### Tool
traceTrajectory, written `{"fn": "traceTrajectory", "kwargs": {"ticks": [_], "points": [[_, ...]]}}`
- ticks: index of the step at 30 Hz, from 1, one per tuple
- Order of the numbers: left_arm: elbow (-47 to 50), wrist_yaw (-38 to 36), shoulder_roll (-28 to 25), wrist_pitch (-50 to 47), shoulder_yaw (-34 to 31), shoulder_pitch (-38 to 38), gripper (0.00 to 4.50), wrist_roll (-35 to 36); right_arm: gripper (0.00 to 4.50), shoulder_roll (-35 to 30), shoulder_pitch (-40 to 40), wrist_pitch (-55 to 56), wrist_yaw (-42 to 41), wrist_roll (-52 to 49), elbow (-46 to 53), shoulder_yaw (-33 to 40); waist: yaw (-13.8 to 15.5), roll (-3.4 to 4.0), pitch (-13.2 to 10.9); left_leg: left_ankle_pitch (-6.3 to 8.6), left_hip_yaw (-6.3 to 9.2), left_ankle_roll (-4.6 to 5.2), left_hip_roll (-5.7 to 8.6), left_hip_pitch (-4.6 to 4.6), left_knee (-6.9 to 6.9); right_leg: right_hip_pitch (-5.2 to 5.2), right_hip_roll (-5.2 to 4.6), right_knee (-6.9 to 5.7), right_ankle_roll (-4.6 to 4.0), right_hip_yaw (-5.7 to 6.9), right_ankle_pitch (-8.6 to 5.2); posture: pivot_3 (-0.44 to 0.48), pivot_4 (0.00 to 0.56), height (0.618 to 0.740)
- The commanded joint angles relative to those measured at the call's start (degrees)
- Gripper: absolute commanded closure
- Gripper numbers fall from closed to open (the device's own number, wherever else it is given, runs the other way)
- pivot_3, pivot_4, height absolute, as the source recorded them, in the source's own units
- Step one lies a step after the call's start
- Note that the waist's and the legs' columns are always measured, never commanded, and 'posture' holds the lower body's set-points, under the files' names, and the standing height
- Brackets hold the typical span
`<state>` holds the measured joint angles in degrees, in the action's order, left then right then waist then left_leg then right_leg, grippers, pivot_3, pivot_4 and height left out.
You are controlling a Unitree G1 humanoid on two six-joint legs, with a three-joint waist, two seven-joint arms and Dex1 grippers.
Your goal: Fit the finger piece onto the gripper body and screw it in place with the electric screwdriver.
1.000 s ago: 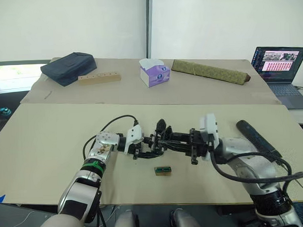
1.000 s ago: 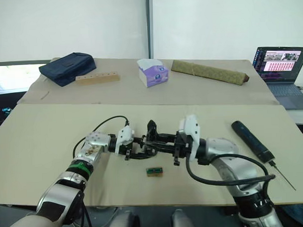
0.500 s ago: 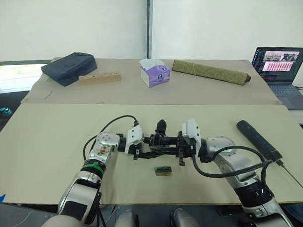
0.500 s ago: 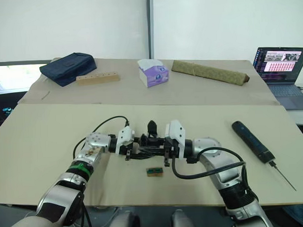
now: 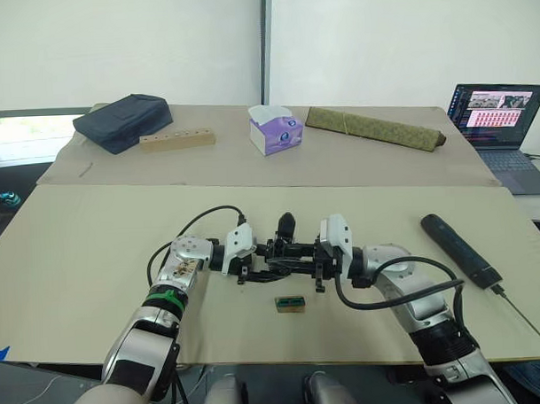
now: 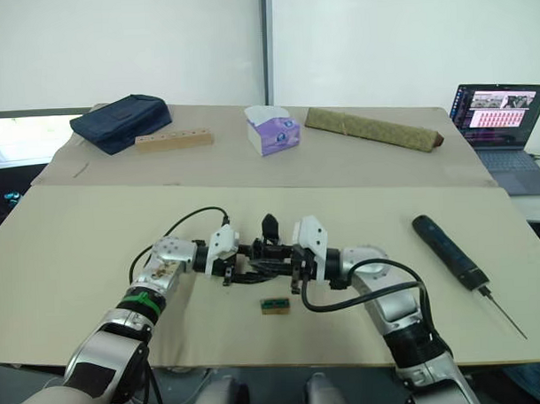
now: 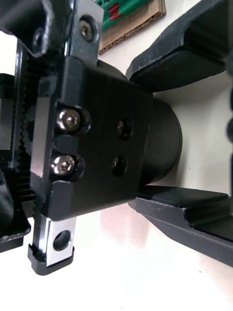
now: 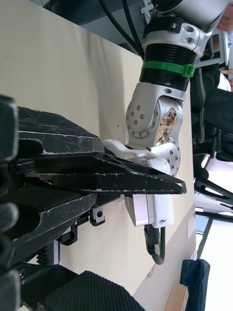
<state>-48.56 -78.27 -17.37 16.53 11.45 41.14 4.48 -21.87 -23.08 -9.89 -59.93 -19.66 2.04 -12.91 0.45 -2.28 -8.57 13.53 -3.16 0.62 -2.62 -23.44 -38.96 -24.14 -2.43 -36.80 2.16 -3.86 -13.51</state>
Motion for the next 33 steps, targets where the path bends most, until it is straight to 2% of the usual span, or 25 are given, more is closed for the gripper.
{"fn": "traceTrajectory", "kwargs": {"ticks": [1, 23, 33], "points": [[-0.2, 0.1, -0.2, -0.7, 1.8, -1.8, 2.23, -2.0, 4.1, -0.9, -0.6, 0.2, -0.7, 0.2, 0.1, 0.6, 0.0, 0.01, 0.0, 0.0, 0.0, 0.0, 0.0, 0.0, 0.0, 0.0, 0.0, 0.0, 0.0, 0.0, 0.0, 0.0, 0.15, 0.74], [1.5, 0.1, -0.3, -1.6, 2.5, -3.4, 2.23, -2.2, 4.1, -3.6, 0.7, -6.0, -1.0, -0.7, 2.8, 0.1, 0.0, 0.07, 0.1, 0.0, 0.0, 0.0, 0.0, 0.02, 0.01, 0.02, 0.0, 0.0, 0.0, 0.0, 0.0, 0.0, 0.15, 0.74], [2.5, 0.2, -0.7, -1.8, 2.8, -4.4, 2.23, -2.3, 4.1, -3.8, -0.3, -7.1, 0.4, 2.4, -1.7, -2.1, -0.3, 0.16, 0.6, 0.01, -0.01, 0.01, -0.01, 0.16, 0.06, 0.11, 0.0, 0.01, -0.01, 0.0, -0.01, 0.0, 0.15, 0.74]]}}
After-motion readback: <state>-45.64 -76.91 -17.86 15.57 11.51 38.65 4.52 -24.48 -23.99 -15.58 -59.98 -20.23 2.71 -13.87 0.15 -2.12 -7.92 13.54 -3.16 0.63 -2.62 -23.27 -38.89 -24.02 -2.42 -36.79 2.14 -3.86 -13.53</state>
